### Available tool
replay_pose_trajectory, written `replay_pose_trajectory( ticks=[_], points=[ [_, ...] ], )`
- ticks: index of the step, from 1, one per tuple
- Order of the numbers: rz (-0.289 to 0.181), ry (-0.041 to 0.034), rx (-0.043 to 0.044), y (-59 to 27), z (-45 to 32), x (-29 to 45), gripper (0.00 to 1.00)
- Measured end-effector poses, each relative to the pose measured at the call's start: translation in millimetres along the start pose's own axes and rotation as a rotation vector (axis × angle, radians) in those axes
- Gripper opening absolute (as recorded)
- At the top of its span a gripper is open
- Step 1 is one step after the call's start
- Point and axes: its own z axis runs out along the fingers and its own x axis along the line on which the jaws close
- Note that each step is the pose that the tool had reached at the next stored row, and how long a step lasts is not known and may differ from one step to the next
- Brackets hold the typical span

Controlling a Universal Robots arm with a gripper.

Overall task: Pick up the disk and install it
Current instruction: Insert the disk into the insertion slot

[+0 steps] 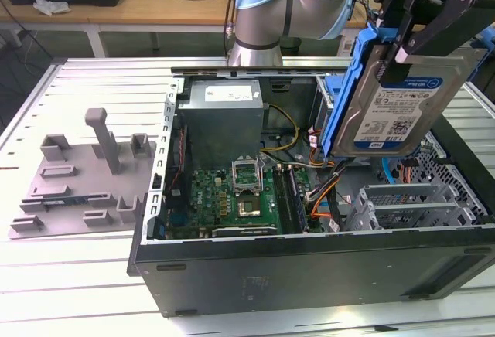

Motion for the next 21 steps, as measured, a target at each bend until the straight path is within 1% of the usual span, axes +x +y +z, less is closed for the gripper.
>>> replay_pose_trajectory(
  ticks=[8,10,12,14,21],
  points=[
    [-0.002,0.0003,-0.0001,-13.0,0.1,1.0,0.37],
    [-0.002,0.0013,-0.0001,-15.9,0.1,1.2,0.37],
    [-0.003,0.0030,-0.0001,-18.3,0.0,1.4,0.37],
    [-0.004,0.0067,-0.0001,-21.7,-0.1,1.5,0.37],
    [-0.008,0.0135,-0.0003,-32.4,-0.2,1.6,0.37]
  ],
)
